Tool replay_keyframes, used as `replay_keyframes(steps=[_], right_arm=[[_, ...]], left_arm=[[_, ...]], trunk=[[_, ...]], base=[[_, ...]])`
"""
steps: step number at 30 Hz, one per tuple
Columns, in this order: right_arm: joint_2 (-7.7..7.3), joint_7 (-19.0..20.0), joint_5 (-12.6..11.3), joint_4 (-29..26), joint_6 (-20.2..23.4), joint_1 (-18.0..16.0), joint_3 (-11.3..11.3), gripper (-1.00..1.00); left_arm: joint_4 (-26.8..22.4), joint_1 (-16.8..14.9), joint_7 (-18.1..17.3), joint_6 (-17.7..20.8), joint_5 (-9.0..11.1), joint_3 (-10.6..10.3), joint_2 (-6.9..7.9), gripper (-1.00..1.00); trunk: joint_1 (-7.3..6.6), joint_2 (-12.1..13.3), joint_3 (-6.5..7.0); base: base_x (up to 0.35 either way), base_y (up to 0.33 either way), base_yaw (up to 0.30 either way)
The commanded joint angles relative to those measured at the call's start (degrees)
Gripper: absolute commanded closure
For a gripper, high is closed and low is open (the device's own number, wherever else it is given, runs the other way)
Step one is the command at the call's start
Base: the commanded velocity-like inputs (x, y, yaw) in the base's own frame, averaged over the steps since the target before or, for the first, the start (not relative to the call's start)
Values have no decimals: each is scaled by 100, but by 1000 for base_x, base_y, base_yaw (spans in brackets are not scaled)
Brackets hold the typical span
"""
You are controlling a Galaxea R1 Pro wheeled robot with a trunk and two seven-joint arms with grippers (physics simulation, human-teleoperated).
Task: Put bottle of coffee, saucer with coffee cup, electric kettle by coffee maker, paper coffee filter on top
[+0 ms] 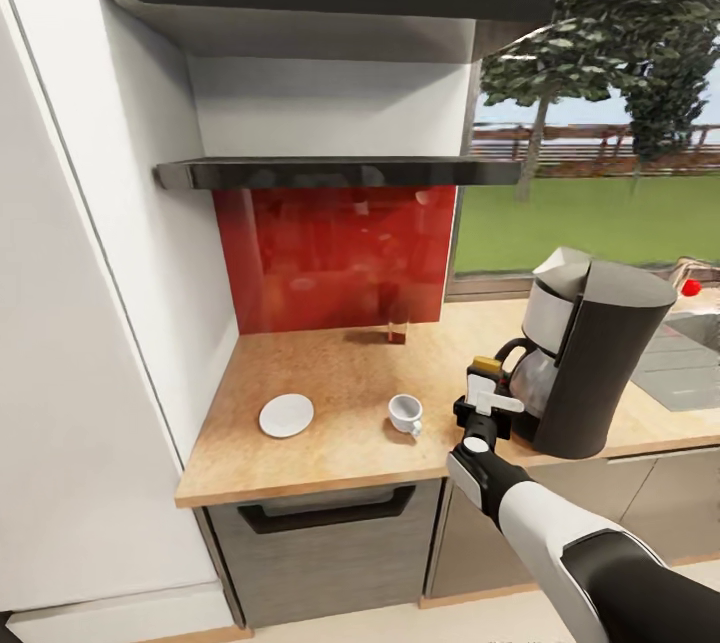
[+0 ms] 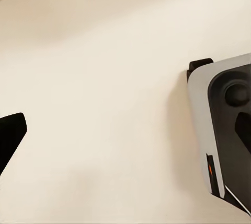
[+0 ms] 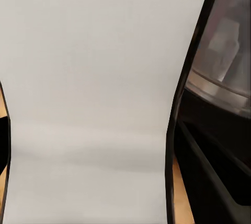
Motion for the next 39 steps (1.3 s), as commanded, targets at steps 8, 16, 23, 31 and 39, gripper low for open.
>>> replay_keyframes(steps=[8,16,23,31,39], right_arm=[[-10,-16,-59,27,-36,-2,50,100],[-84,-10,-68,74,-44,1,49,100],[-88,-9,-71,76,-38,1,49,100],[-94,-9,-68,76,-35,1,49,-100],[-97,-9,-63,76,-35,1,49,-100]], left_arm=[[5,0,-36,-15,61,-31,1,-100],[4,-5,-37,-15,61,-33,-3,-100],[4,-2,-36,-15,63,-33,-3,-100],[4,-4,-36,-15,61,-33,1,-100],[4,-1,-36,-15,62,-33,1,-100]], trunk=[[4,-13,-13],[4,-13,-13],[4,-13,-13],[4,-13,-13],[4,-13,-13]], base=[[0,0,-6],[18,0,0],[33,0,0],[1,0,0],[0,0,0]])
